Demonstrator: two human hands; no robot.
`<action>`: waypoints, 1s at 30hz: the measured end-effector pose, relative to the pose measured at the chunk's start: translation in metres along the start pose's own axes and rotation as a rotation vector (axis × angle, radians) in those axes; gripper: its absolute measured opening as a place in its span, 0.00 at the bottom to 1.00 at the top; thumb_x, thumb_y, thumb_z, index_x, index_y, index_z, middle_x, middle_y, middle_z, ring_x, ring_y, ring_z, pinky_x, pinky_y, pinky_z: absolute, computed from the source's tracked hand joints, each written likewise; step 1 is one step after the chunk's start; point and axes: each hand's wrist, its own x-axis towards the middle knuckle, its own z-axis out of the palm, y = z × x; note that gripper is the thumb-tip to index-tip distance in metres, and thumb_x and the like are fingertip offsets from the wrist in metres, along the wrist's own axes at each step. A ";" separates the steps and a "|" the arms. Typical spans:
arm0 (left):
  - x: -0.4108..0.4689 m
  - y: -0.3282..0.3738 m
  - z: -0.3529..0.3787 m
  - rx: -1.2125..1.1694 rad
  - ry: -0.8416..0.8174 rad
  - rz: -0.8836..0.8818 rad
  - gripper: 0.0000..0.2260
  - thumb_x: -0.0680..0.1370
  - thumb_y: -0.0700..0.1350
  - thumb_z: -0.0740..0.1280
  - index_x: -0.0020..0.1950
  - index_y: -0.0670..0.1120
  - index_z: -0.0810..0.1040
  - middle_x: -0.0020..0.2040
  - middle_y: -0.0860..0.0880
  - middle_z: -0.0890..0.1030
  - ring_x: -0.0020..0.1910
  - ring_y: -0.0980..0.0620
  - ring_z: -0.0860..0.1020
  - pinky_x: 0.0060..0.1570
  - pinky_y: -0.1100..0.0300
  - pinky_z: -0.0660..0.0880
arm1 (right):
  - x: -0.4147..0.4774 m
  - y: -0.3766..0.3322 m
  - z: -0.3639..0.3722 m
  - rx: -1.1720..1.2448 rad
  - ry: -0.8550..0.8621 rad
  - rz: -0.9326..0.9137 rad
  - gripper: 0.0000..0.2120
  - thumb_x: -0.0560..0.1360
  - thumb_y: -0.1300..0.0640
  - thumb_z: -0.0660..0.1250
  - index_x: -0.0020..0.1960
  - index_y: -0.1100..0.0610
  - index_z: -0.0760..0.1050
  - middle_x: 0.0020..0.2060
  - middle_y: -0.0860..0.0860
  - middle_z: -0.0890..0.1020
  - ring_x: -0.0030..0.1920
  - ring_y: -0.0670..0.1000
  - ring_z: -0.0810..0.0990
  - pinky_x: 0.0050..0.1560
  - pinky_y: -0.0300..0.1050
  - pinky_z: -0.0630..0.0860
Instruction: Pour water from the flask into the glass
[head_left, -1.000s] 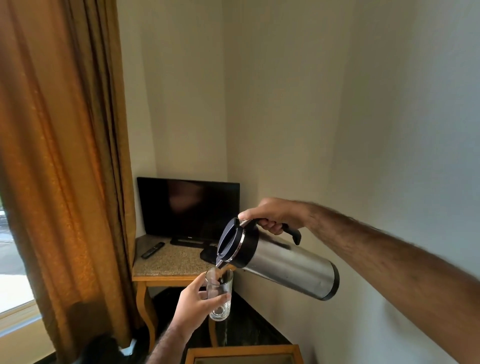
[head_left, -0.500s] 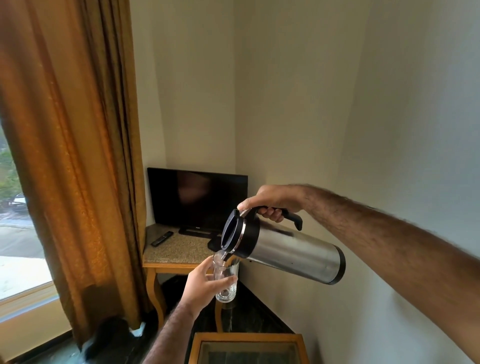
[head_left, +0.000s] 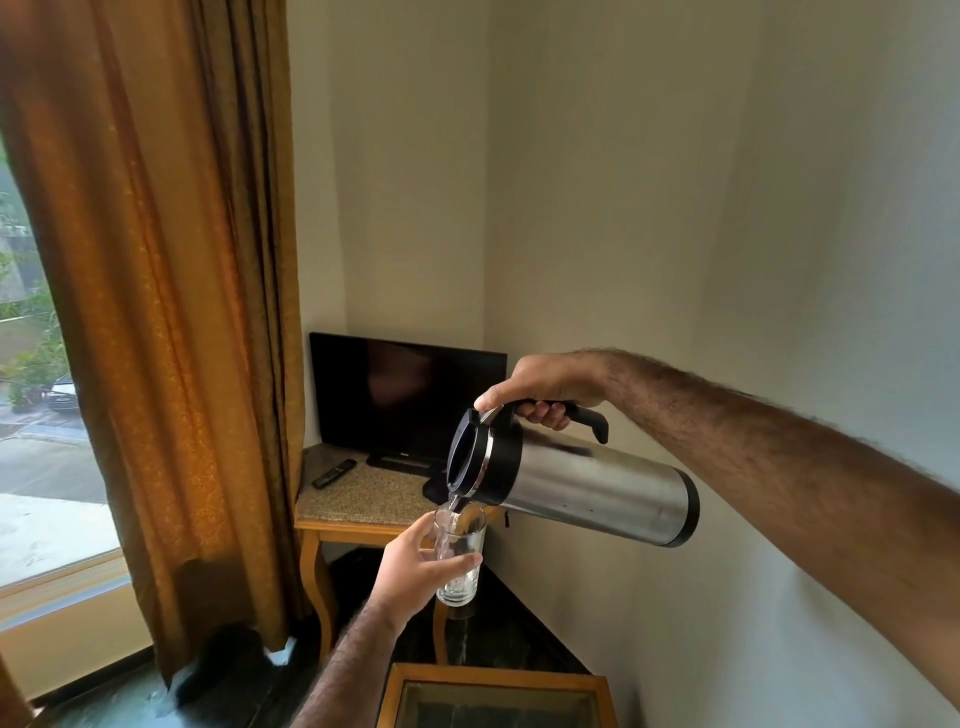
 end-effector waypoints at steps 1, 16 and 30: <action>0.000 0.000 0.001 -0.006 0.001 -0.003 0.27 0.69 0.45 0.83 0.65 0.57 0.77 0.54 0.53 0.87 0.46 0.61 0.88 0.44 0.66 0.81 | 0.000 -0.001 -0.001 0.000 -0.002 0.000 0.26 0.78 0.38 0.71 0.30 0.52 0.69 0.27 0.49 0.68 0.26 0.49 0.65 0.30 0.42 0.65; -0.002 -0.004 0.000 -0.012 0.021 -0.017 0.25 0.70 0.43 0.82 0.59 0.60 0.75 0.52 0.57 0.85 0.46 0.61 0.86 0.46 0.65 0.79 | 0.003 -0.009 0.003 -0.065 -0.003 -0.009 0.27 0.77 0.39 0.73 0.27 0.52 0.69 0.25 0.50 0.69 0.24 0.49 0.65 0.28 0.41 0.67; -0.002 -0.012 -0.003 0.013 0.025 -0.037 0.30 0.69 0.45 0.83 0.68 0.53 0.78 0.57 0.51 0.87 0.49 0.57 0.88 0.46 0.64 0.82 | 0.008 -0.015 0.002 -0.095 -0.006 -0.004 0.27 0.76 0.37 0.73 0.28 0.52 0.69 0.25 0.49 0.70 0.25 0.50 0.66 0.30 0.43 0.67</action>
